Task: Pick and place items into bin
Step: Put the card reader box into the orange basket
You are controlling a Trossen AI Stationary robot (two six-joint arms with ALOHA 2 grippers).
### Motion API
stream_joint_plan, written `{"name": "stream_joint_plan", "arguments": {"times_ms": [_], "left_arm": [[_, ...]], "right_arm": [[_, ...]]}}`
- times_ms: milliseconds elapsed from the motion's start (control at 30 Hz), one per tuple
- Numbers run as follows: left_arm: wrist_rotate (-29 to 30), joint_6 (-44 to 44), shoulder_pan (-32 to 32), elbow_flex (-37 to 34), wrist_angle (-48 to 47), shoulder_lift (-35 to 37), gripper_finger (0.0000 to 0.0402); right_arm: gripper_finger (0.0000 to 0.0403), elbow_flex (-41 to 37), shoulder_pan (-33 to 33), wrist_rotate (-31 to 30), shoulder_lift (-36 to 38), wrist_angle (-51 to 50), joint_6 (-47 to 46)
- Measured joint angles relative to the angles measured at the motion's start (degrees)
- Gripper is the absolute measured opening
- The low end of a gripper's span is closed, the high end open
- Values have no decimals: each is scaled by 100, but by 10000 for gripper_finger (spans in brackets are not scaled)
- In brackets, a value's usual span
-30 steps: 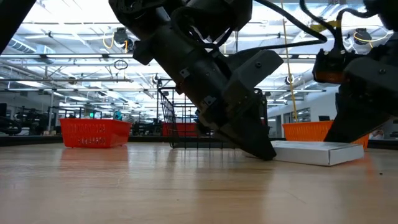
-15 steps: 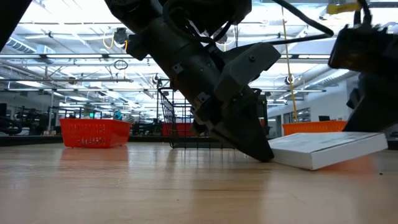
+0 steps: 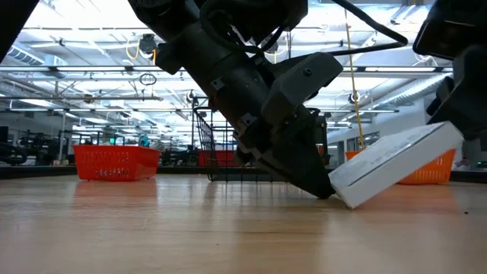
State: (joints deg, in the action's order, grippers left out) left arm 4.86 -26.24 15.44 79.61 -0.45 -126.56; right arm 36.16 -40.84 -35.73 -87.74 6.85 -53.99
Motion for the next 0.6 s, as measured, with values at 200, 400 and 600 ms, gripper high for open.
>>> {"name": "stream_joint_plan", "arguments": {"times_ms": [200,400,600], "left_arm": [[-15,-90,2,-1,5,-2,19],[-3,-118,52,-2,17,-2,6],[15,-199,77,-2,23,-3,20]], "right_arm": [[0,-6,0,-150,-4,-41,72],[0,-13,2,-170,-9,26,100],[0,-10,19,-247,-11,465,362]]}}
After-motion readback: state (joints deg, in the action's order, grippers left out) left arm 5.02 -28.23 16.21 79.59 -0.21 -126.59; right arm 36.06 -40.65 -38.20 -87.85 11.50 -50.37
